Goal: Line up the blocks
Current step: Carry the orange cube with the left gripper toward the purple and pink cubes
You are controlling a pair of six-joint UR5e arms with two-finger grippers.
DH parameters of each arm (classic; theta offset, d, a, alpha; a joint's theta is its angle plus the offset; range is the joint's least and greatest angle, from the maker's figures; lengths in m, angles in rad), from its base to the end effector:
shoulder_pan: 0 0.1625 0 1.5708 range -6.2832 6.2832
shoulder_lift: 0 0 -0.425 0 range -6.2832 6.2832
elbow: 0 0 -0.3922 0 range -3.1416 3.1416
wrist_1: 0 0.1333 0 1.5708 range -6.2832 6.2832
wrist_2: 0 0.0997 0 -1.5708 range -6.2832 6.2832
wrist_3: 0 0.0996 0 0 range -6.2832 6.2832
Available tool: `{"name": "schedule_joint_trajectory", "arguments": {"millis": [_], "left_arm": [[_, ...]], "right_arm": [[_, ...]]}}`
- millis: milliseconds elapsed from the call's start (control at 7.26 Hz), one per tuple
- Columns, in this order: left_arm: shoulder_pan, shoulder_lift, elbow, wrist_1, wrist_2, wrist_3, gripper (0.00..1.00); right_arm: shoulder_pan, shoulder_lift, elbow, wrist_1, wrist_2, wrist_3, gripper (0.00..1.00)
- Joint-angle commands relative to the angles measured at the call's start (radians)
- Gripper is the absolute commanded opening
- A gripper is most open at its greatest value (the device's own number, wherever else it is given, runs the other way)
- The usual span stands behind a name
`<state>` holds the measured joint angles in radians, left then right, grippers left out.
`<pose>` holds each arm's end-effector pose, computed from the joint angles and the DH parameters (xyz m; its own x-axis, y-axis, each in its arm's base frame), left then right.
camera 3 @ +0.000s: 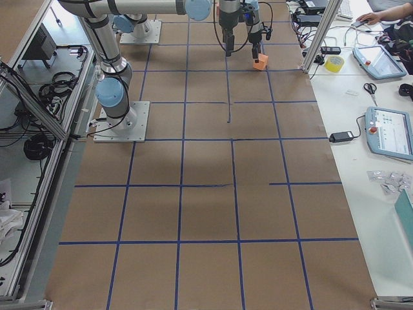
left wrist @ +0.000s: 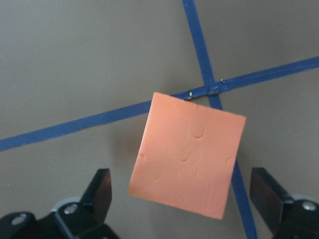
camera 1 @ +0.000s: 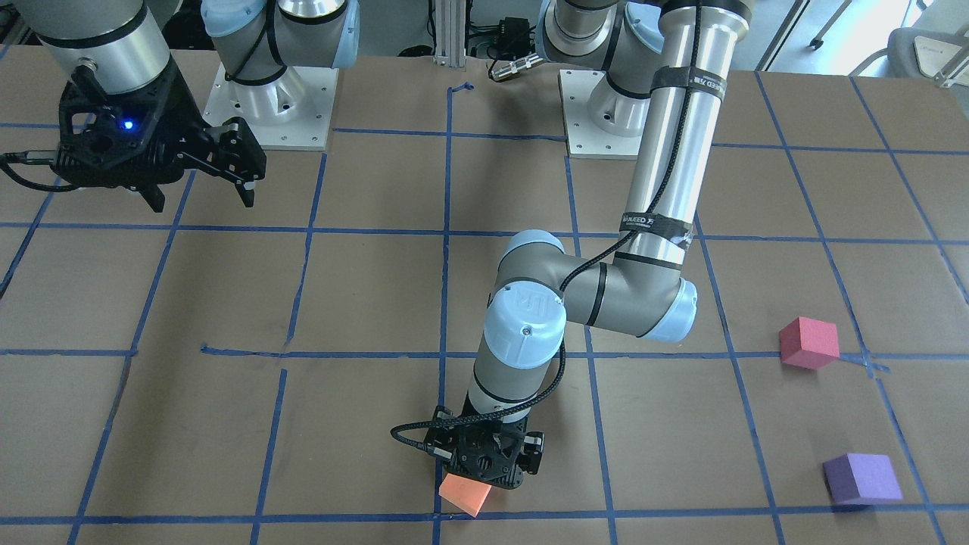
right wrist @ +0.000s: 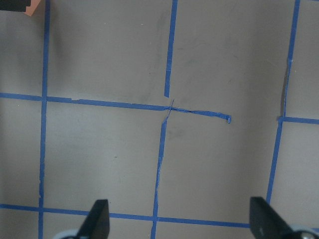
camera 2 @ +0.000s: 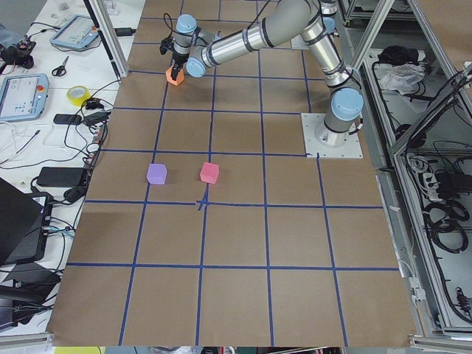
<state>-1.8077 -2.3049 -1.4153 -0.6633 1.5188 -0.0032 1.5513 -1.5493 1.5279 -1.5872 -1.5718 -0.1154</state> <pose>-0.3082 -0.6864 0.2016 -0.9675 0.2477 0.0502 0.2190 0.9208 -0.3228 0.1233 -0.5071 0.5000 -0.9954 -0.0956 0.0054 -0.0958 0.9947 -0.0374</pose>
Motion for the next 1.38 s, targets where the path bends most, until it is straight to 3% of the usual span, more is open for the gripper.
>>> {"name": "schedule_joint_trajectory", "arguments": {"millis": [0,688,826,964,1101,1239], "left_arm": [[0.001,-0.005,0.013,0.046,-0.059,-0.006,0.94],[0.001,-0.025,-0.002,0.060,-0.078,0.005,0.94],[0.001,-0.025,-0.001,0.060,-0.071,0.006,0.69],[0.001,-0.001,0.001,0.013,-0.040,-0.013,0.08],[0.001,0.007,-0.002,-0.024,-0.037,-0.024,0.00],[0.007,0.021,-0.008,-0.053,0.009,-0.015,0.00]], "right_arm": [[0.000,0.000,0.000,0.000,0.001,-0.001,1.00],[-0.002,0.000,0.000,0.000,-0.002,-0.001,1.00],[-0.002,0.000,0.000,0.001,-0.002,-0.001,1.00],[0.000,-0.003,0.000,0.003,-0.004,0.000,1.00],[0.000,-0.011,0.000,0.003,-0.002,0.000,1.00],[0.000,-0.011,0.000,0.003,-0.002,0.000,1.00]]}}
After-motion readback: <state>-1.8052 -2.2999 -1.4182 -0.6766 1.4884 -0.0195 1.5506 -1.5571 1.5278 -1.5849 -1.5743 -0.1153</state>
